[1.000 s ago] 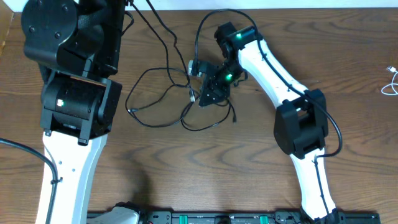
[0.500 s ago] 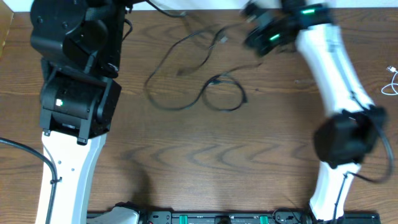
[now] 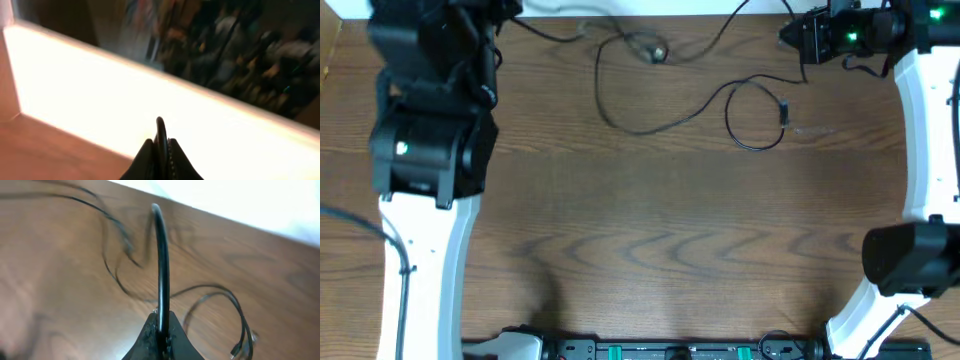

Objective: Untangle cables

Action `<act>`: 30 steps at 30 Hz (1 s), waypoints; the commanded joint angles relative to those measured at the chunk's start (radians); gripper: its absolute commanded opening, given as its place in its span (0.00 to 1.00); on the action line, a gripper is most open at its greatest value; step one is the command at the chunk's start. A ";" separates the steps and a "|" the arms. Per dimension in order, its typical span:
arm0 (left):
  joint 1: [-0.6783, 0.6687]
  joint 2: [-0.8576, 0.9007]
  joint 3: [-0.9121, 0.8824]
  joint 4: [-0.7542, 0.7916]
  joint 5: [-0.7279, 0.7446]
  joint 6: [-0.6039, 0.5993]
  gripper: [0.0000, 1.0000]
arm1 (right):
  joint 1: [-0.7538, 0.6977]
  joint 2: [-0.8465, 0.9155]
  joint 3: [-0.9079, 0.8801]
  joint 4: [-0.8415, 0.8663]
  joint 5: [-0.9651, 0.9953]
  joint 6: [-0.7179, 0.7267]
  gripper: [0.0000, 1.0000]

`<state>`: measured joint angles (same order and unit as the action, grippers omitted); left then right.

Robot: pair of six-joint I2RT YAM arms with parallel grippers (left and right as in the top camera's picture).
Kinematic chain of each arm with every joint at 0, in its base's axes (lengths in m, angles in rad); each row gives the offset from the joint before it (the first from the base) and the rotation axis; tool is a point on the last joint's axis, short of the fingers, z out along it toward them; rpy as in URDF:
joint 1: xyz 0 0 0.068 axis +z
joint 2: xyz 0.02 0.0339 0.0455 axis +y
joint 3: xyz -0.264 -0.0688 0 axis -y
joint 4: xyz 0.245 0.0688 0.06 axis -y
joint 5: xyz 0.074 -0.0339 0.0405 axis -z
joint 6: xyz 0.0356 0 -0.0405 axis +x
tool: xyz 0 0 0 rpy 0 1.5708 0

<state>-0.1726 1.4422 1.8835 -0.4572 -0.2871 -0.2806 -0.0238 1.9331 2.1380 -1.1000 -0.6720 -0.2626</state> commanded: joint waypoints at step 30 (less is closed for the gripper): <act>0.026 0.204 -0.023 -0.655 0.122 0.014 0.08 | -0.006 -0.096 0.007 -0.072 0.317 0.233 0.01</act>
<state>-0.1516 1.6421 1.8713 -1.0943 -0.1787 -0.2794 -0.0242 1.8198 2.1452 -1.1900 -0.4236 -0.0681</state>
